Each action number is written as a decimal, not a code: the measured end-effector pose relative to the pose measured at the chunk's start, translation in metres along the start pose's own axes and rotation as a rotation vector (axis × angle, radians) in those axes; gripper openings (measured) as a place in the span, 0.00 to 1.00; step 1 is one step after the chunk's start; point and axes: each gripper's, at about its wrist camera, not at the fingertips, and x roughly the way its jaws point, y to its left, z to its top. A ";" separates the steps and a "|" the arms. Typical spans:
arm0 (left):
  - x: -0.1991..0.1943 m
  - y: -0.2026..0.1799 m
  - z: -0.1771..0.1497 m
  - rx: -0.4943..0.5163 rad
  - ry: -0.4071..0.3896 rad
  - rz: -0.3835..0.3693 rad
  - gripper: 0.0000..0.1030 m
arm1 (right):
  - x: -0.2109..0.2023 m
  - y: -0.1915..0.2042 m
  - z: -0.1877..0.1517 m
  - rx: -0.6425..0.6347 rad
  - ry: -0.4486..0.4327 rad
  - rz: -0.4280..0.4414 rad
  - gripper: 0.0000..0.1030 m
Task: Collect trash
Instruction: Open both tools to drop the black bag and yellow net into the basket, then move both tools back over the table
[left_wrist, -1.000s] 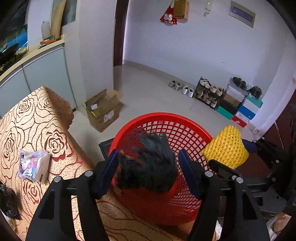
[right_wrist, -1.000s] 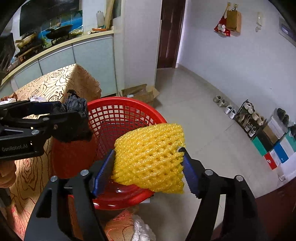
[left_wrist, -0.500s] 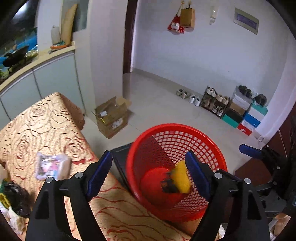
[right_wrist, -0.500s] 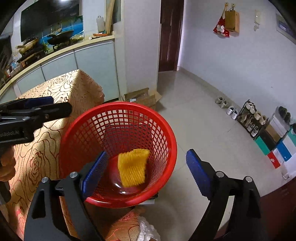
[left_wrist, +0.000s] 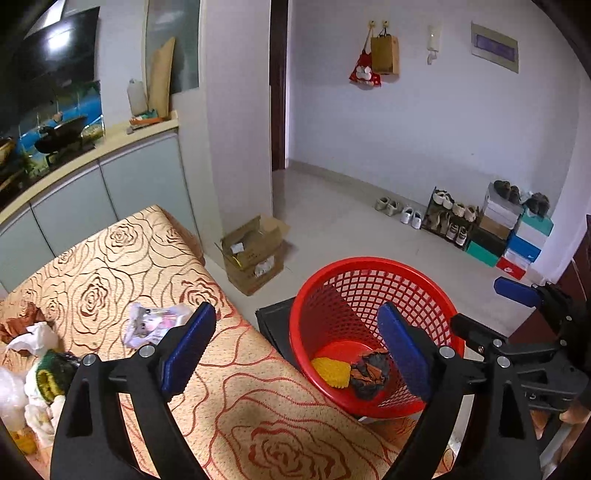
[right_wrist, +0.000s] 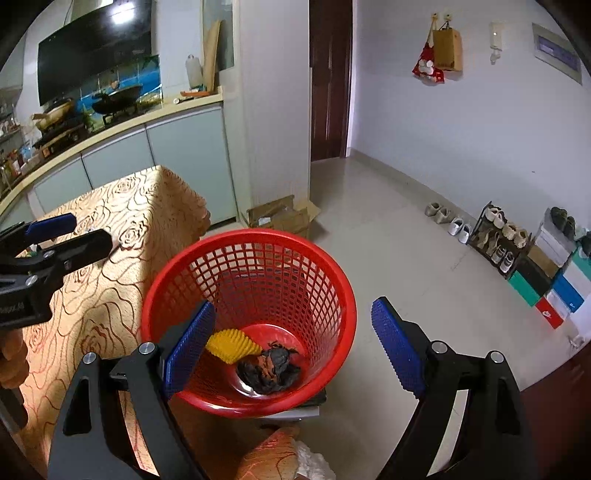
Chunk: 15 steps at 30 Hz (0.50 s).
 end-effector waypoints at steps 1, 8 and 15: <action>-0.003 0.001 0.000 -0.001 -0.005 0.003 0.84 | -0.002 0.000 0.000 0.002 -0.003 -0.001 0.81; -0.029 0.006 -0.004 -0.020 -0.052 0.035 0.84 | -0.017 0.005 0.004 0.020 -0.040 0.005 0.81; -0.057 0.017 -0.011 -0.037 -0.095 0.092 0.85 | -0.033 0.019 0.008 0.018 -0.092 0.019 0.82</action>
